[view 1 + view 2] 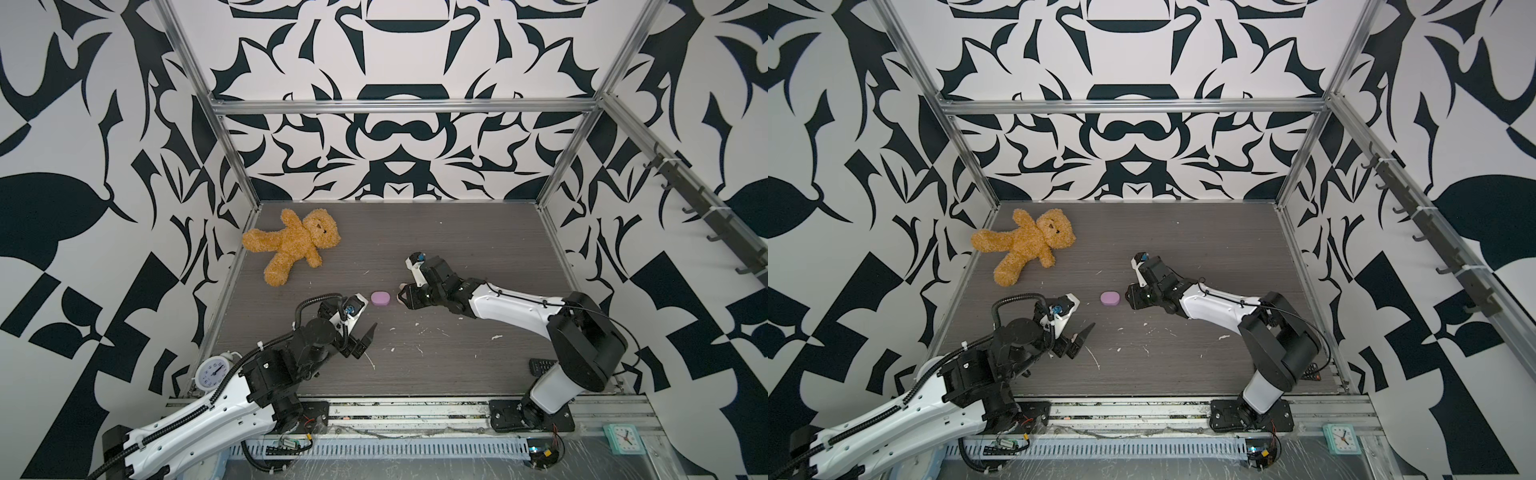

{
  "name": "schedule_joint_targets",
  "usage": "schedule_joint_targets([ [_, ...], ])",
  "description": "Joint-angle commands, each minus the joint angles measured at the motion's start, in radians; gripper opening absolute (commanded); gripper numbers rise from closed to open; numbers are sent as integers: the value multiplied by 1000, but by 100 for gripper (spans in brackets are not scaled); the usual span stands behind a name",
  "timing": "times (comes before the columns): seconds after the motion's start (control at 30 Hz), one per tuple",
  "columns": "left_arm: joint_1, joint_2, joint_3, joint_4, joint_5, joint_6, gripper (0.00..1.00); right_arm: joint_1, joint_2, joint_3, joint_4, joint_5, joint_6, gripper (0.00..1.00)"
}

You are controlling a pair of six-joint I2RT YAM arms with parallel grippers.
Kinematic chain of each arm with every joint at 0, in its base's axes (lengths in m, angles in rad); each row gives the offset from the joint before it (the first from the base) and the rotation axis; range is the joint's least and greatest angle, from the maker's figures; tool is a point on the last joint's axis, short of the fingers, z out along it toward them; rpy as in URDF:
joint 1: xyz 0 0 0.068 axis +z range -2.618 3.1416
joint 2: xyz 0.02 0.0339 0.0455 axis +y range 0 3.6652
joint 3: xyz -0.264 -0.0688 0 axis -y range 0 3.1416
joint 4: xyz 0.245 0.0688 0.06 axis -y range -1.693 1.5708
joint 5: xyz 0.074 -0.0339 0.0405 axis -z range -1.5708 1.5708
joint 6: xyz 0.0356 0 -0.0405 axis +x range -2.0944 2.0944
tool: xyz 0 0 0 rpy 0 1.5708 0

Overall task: Insert the wireless bluetooth earbuds into the charging case
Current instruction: 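Swing the open right gripper toward the loose pink earbud near the robot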

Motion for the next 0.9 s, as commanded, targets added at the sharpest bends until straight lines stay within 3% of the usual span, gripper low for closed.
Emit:
schedule_joint_targets([
  [0.0, 3, -46, -15, 43, -109, 20, 99, 95, -47, 13, -33, 81, 45, 44],
  [0.17, 6, -111, 32, -11, -287, 18, 99, 210, -38, 18, -12, 122, 132, 44],
  [0.37, 6, -198, 96, -204, -381, -163, 99, 341, 55, 115, -51, 165, 191, 43],
  [0.53, 15, -259, 51, -185, -367, -206, 99, 369, 145, 173, -50, 170, 231, 39],
  [0.73, 91, -271, 7, -162, -210, -201, 99, 384, 250, 255, -52, 150, 233, 37],
  [0.87, 92, -269, 2, -163, -182, -201, 99, 386, 304, 292, -50, 146, 245, 36],
])
